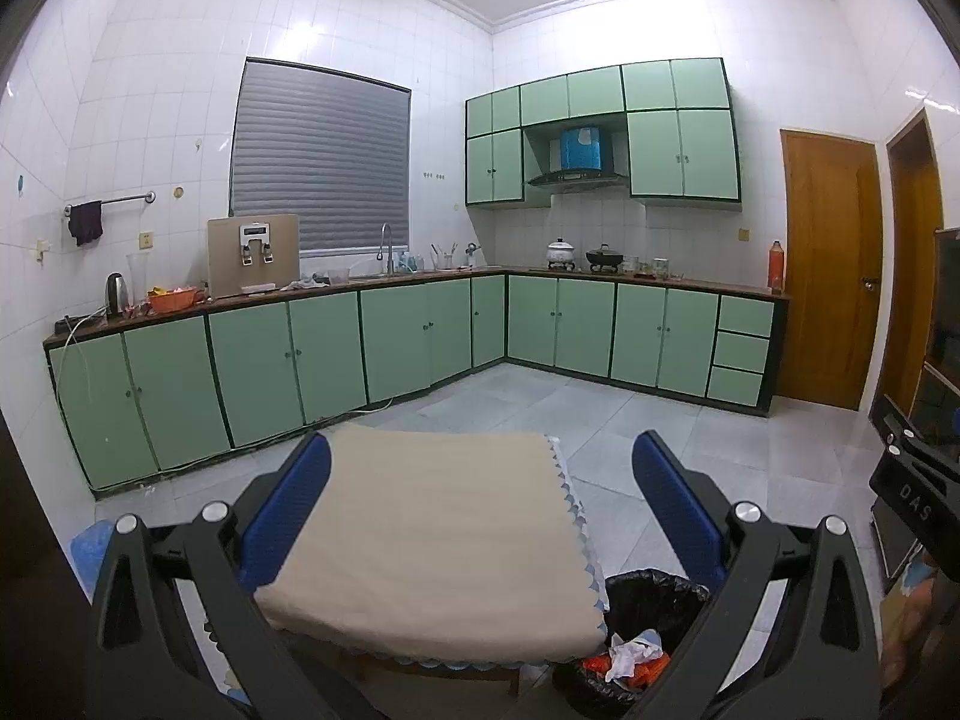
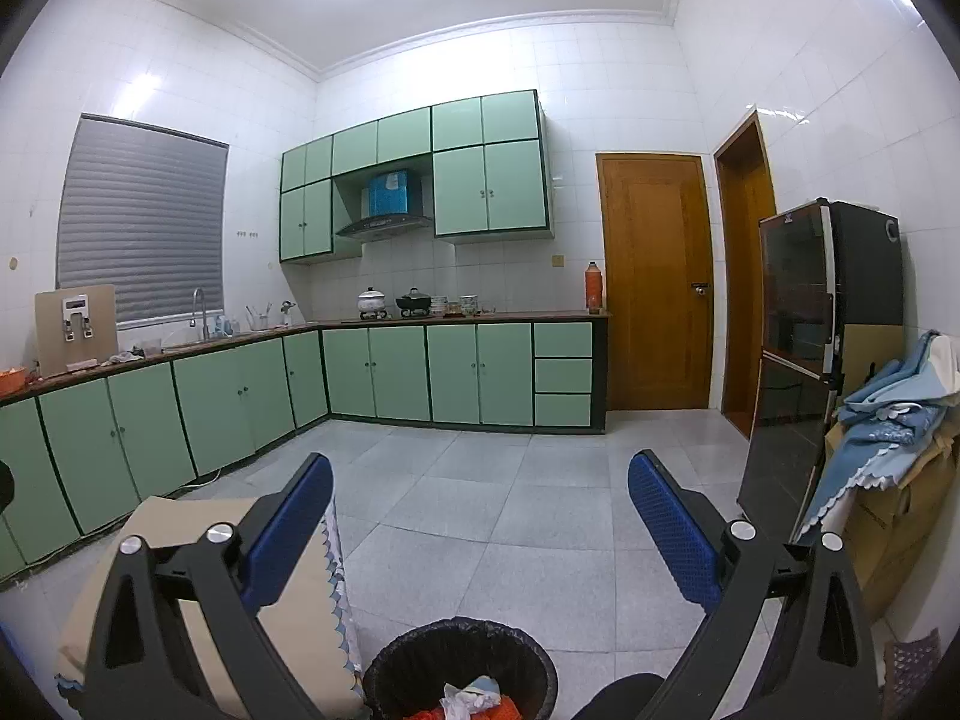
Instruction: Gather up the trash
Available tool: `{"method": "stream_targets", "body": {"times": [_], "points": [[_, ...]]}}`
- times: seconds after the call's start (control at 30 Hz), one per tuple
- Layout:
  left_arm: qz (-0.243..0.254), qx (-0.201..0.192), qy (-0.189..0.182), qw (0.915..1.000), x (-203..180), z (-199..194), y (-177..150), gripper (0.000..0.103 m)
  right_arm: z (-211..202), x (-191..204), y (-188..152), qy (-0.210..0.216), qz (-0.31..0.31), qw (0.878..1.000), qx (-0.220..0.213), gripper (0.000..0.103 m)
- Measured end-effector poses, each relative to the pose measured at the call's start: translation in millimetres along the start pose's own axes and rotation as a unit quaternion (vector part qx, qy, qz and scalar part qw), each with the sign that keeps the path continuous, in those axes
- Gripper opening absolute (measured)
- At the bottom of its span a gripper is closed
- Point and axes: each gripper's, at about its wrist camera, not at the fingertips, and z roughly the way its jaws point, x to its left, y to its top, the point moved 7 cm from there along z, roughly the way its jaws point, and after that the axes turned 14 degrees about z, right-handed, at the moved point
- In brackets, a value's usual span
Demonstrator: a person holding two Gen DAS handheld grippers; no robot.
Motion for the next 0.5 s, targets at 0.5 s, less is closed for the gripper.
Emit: {"method": "stream_targets", "body": {"times": [0.5], "points": [[-0.002, 0.001, -0.002, 1.0000, 1.5, -1.0, 2.9, 0.097, -1.9, 2.6, -1.0, -0.001, -0.001, 1.000, 0.002, 0.097]]}}
